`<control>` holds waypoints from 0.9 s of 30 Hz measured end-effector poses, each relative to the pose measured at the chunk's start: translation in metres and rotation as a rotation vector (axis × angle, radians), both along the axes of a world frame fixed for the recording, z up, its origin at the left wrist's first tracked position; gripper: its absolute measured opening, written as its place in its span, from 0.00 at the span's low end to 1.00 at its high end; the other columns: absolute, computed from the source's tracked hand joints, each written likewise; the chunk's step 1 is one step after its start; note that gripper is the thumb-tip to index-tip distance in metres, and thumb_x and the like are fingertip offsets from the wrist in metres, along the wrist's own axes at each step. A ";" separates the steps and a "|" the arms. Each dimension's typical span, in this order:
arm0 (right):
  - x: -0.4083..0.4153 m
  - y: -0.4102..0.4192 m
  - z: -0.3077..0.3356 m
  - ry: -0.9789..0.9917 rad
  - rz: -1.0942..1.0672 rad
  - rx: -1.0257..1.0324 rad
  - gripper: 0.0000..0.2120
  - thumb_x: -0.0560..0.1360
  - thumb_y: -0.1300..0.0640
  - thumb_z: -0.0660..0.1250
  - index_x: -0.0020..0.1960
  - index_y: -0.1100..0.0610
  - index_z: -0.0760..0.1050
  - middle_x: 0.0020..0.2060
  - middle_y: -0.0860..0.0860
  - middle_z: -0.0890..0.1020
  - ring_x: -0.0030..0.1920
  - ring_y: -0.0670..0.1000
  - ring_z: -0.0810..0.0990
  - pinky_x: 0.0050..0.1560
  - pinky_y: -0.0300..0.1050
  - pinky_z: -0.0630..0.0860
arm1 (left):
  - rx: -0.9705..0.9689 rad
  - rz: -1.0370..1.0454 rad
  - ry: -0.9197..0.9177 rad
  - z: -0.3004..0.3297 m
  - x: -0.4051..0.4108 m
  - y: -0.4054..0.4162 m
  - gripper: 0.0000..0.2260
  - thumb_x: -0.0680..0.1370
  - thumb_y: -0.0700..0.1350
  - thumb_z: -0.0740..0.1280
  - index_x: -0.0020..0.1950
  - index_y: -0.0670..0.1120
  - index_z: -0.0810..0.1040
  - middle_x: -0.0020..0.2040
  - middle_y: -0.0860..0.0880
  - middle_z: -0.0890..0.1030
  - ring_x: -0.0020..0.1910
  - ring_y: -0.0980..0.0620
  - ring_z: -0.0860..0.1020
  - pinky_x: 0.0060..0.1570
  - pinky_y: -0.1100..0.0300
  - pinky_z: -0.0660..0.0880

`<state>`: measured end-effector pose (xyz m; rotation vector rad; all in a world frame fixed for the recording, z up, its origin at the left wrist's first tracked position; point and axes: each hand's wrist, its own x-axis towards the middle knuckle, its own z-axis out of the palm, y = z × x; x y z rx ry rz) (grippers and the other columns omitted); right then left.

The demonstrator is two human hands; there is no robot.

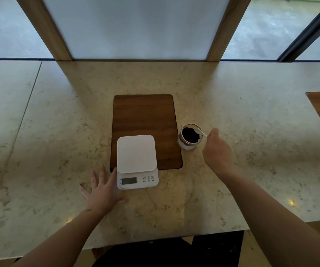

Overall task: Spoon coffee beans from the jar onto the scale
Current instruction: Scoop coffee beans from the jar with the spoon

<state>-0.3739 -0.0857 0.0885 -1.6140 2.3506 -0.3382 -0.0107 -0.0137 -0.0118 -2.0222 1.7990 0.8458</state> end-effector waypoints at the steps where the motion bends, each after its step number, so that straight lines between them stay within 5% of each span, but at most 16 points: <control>1: 0.001 -0.001 0.000 0.022 0.006 0.017 0.03 0.80 0.65 0.54 0.50 0.58 0.63 0.31 0.54 0.75 0.27 0.53 0.72 0.25 0.45 0.61 | 0.000 0.001 0.001 0.000 0.000 0.000 0.54 0.67 0.73 0.69 0.80 0.63 0.35 0.80 0.47 0.31 0.75 0.39 0.26 0.68 0.22 0.37; 7: -0.002 -0.009 -0.001 -0.116 -0.034 0.135 0.02 0.80 0.63 0.55 0.51 0.59 0.66 0.37 0.56 0.76 0.32 0.53 0.72 0.29 0.47 0.64 | 0.000 -0.001 0.001 -0.001 0.000 0.000 0.55 0.67 0.74 0.69 0.79 0.63 0.34 0.80 0.47 0.30 0.74 0.39 0.25 0.68 0.22 0.36; 13: -0.014 -0.019 -0.007 -0.415 -0.183 0.191 0.07 0.82 0.56 0.55 0.50 0.57 0.69 0.42 0.56 0.77 0.42 0.57 0.76 0.44 0.55 0.76 | 0.009 0.008 0.008 0.001 0.000 0.000 0.55 0.67 0.73 0.69 0.79 0.64 0.33 0.80 0.48 0.30 0.74 0.39 0.24 0.68 0.22 0.37; 19: -0.017 -0.021 -0.011 -0.593 -0.266 0.206 0.07 0.81 0.59 0.55 0.46 0.59 0.69 0.33 0.54 0.71 0.30 0.53 0.68 0.30 0.47 0.68 | 0.009 0.000 0.020 0.002 0.001 0.001 0.54 0.67 0.73 0.68 0.79 0.63 0.33 0.79 0.48 0.29 0.74 0.40 0.24 0.68 0.22 0.37; 27: -0.019 -0.019 -0.016 -0.780 -0.353 0.229 0.03 0.81 0.60 0.56 0.49 0.57 0.68 0.31 0.52 0.68 0.28 0.50 0.63 0.22 0.41 0.61 | 0.019 -0.001 0.016 0.006 -0.001 0.001 0.55 0.67 0.73 0.68 0.79 0.62 0.33 0.79 0.48 0.28 0.75 0.39 0.25 0.67 0.23 0.35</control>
